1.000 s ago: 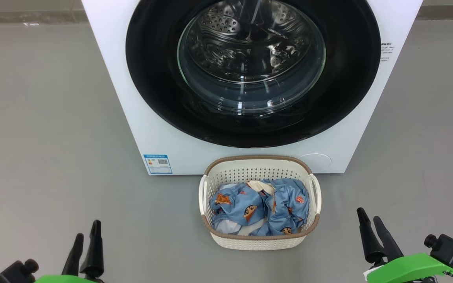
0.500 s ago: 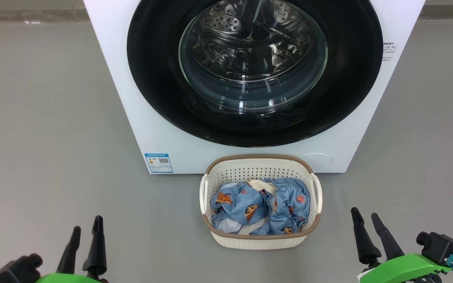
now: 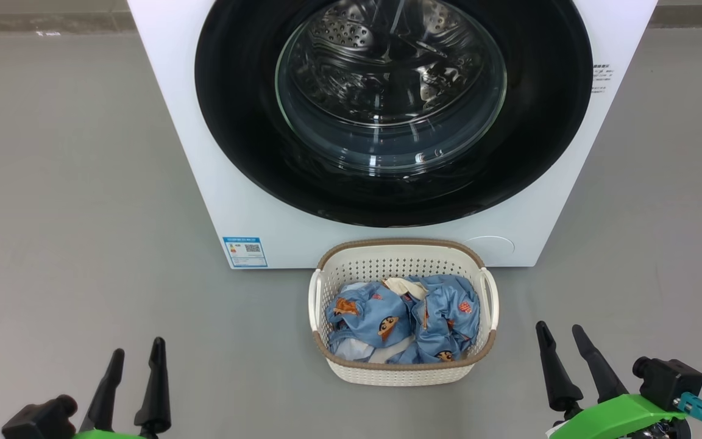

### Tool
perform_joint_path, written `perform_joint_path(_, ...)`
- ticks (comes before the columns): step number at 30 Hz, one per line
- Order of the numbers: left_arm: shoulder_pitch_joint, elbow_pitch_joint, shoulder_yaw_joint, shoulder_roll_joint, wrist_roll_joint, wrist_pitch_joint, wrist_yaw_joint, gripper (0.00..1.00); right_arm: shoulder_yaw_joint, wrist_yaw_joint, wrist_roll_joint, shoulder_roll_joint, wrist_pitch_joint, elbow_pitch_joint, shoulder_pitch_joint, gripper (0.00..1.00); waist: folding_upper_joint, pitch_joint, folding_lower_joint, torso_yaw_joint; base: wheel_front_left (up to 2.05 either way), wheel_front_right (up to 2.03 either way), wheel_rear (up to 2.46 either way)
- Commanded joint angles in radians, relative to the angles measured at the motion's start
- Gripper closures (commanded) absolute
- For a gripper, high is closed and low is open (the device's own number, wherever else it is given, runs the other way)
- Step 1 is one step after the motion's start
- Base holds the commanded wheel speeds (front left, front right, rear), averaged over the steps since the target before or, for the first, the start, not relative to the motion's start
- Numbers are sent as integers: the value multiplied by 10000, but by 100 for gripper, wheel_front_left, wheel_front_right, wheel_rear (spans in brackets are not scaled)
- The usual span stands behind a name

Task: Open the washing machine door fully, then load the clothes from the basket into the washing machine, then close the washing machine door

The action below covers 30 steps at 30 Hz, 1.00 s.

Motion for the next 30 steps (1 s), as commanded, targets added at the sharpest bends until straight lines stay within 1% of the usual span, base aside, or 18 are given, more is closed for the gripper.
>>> perform_joint_path(1,-149,-335,251,226,328,-159,-24,0,282,13,-373,-29,-183,-297,-213,0,0,6,0,4,0,0,0)
perform_joint_path(20,43,-546,102,429,2161,-697,-29,0,215,16,-2477,0,-726,-453,-119,0,0,66,0,-30,0,0,0)
perform_joint_path(30,41,-431,178,423,2177,-707,-29,0,-60,16,-2566,12,-736,-452,-62,0,0,33,0,-55,0,0,0)
